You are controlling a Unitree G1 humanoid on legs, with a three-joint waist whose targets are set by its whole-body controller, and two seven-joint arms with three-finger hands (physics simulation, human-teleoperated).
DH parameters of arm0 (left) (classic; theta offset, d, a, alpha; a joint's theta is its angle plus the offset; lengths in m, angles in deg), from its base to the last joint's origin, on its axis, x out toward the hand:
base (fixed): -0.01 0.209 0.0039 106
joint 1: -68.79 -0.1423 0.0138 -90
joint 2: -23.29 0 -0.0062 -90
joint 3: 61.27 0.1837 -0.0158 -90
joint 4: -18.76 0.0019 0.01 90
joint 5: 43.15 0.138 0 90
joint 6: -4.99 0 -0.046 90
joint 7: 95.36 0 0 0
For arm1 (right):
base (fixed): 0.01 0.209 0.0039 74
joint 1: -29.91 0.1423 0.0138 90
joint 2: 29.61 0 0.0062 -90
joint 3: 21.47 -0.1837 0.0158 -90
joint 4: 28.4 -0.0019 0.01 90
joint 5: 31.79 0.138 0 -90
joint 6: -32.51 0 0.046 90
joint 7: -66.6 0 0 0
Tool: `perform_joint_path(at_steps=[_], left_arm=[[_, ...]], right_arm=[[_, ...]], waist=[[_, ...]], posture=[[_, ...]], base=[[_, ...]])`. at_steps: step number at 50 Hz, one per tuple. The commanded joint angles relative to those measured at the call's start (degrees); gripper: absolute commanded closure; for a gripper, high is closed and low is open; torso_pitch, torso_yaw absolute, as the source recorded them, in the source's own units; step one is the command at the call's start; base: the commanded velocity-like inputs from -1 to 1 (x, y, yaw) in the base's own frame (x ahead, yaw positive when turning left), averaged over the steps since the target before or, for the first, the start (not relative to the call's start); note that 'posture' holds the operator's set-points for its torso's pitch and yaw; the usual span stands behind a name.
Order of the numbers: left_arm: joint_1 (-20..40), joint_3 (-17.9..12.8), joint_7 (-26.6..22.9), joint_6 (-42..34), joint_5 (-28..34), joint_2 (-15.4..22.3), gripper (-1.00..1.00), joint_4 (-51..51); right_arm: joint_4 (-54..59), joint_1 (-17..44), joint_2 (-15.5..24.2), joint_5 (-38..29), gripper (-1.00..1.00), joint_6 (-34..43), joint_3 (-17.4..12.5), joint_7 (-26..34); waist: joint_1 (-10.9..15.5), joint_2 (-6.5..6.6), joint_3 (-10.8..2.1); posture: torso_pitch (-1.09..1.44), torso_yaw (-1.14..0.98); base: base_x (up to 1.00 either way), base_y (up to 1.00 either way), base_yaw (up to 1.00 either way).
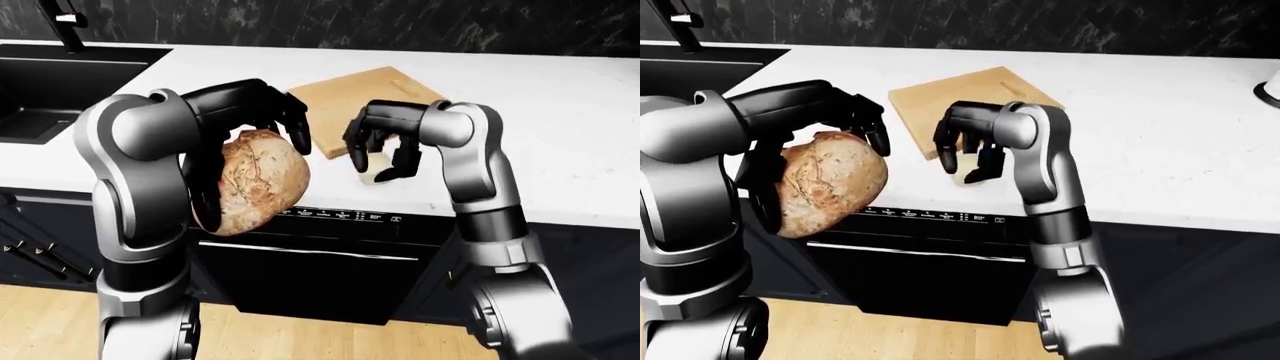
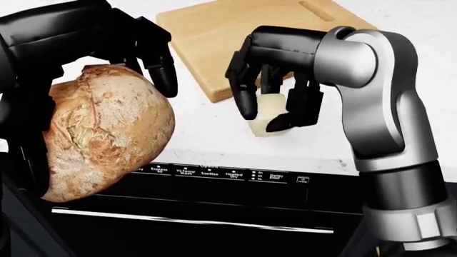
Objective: Place the bread and cheese on the cutting board.
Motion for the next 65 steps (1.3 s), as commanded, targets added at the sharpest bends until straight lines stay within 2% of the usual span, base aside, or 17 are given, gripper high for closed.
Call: perform_joint_path(at_steps=[1, 11, 16, 19, 25, 27, 29, 33, 35, 41, 42, 49, 50, 58, 59, 60, 65], left_arm=[[1.66, -0.82, 0.91, 0.36, -0.03, 0.49, 1.0, -1.32], [1.73, -0.9, 1.31, 0.35, -0.32, 0.45, 1.0, -1.11], [8.65, -0.32, 8.25, 3.3, -1.12, 0.02, 1.0, 11.02], [15.43, 0.64, 15.93, 7.49, -1.66, -1.24, 1.0, 24.48], [33.99, 2.18, 35.39, 21.03, -2.93, -3.29, 1.0, 63.42], [37.03, 2.52, 38.14, 23.66, -2.86, -3.23, 1.0, 70.16], [41.7, 2.51, 43.46, 25.95, -2.71, -4.01, 1.0, 79.68], [42.77, 2.55, 44.77, 26.41, -2.85, -4.19, 1.0, 81.98], [43.85, 1.84, 50.26, 26.15, -3.09, -5.35, 1.0, 86.72], [43.85, 1.52, 51.88, 26.33, -3.41, -5.61, 1.0, 87.77], [44.27, -2.79, 65.95, 24.46, -5.62, -8.15, 1.0, 90.49], [44.44, -2.94, 68.28, 24.09, -6.81, -8.15, 1.0, 90.9], [43.9, -9.23, 76.84, 25.39, -13.4, -9.67, 1.0, 91.35], [43.99, -8.08, 77.35, 25.48, -15.42, -9.35, 1.0, 91.46], [43.33, -12.69, 75.71, 29.2, -21.59, -10.35, 1.0, 91.41], [41.47, -12.2, 74.88, 29.44, -22.21, -11.53, 1.0, 91.71], [40.6, -10.45, 74.53, 28.07, -23.59, -12.11, 1.0, 91.68]], right_arm=[[-1.56, 3.16, 0.52, 0.84, 1.0, -0.61, -1.05, -2.38], [4.82, 11.89, 3.43, 4.22, 1.0, -0.76, -2.26, -6.57], [7.45, 13.72, 5.37, 4.86, 1.0, -1.37, -2.72, -8.19], [10.41, 14.72, 7.26, 5.1, 1.0, -2.31, -3.3, -9.69], [9.7, 12.6, 9.89, 5.78, 1.0, -2.12, -4.45, -9.71], [9.54, 12.06, 10.23, 6.01, 1.0, -2.05, -4.58, -9.82], [8.06, 9.9, 10.93, 6.33, 1.0, -1.87, -5.09, -9.73], [7.47, 9.3, 11.14, 6.59, 1.0, -1.58, -5.13, -9.7], [5.29, 7.0, 11.99, 7.19, 1.0, -0.79, -6.17, -9.17], [3.04, 5.66, 12.38, 7.73, 1.0, 0.24, -6.25, -8.54], [-1.02, 3.38, 12.42, 8.04, 1.0, 2.13, -7.05, -7.32], [-2.97, 2.38, 12.48, 8.45, 1.0, 3.35, -6.7, -7.05], [-4.26, 0.82, 11.45, 8.86, 1.0, 3.64, -6.6, -7.26], [-4.74, 0.52, 11.49, 9.06, 1.0, 3.96, -6.4, -7.29], [-3.87, -1.26, 10.98, 9.42, 1.0, 2.96, -6.5, -8.56], [-2.69, -2.82, 9.68, 9.59, 1.0, 2.03, -6.02, -10.27], [-2.65, -3.78, 8.95, 9.72, 1.0, 1.96, -5.67, -11.02]], waist=[[0.03, 0.09, -1.79], [0.01, 0.16, -1.66], [0.23, -0.19, -1.61], [0.31, -0.39, -1.72], [0.66, -1.15, -2.06], [0.7, -1.35, -2.23], [0.5, -1.45, -2.26], [0.3, -1.41, -2.24], [0.18, -1.39, -2.3], [0.08, -1.38, -2.36], [0.02, -1.42, -2.38], [-0.19, -1.52, -2.43], [-0.2, -1.49, -2.41], [-0.29, -1.13, -2.51], [-0.27, -1.08, -2.51], [-0.24, -1.06, -2.43], [-0.14, -1.13, -2.36]], posture=[[0.0, 0.0], [0.0, 0.0], [0.0, 0.0], [0.0, 0.0], [0.0, 0.0], [0.0, 0.0], [0.0, 0.0], [0.0, 0.0], [0.0, 0.0], [0.0, 0.0], [0.0, 0.0], [0.0, 0.0], [0.0, 0.0], [0.0, 0.0], [0.0, 0.0], [0.0, 0.0], [0.03, 0.0]], base=[[0.0, 0.0, 0.0], [0.0, 0.0, 0.0], [0.0, 0.0, 0.0], [0.0, 0.0, 0.0], [0.0, 0.0, 0.0], [0.0, 0.0, 0.0], [0.0, 0.0, 0.0], [0.0, 0.0, 0.0], [0.0, 0.0, 0.0], [0.0, 0.0, 0.0], [0.0, 0.0, 0.0], [0.0, 0.0, 0.0], [0.0, 0.0, 0.0], [0.0, 0.0, 0.0], [0.0, 0.0, 0.0], [0.0, 0.0, 0.0], [0.0, 0.0, 0.0]])
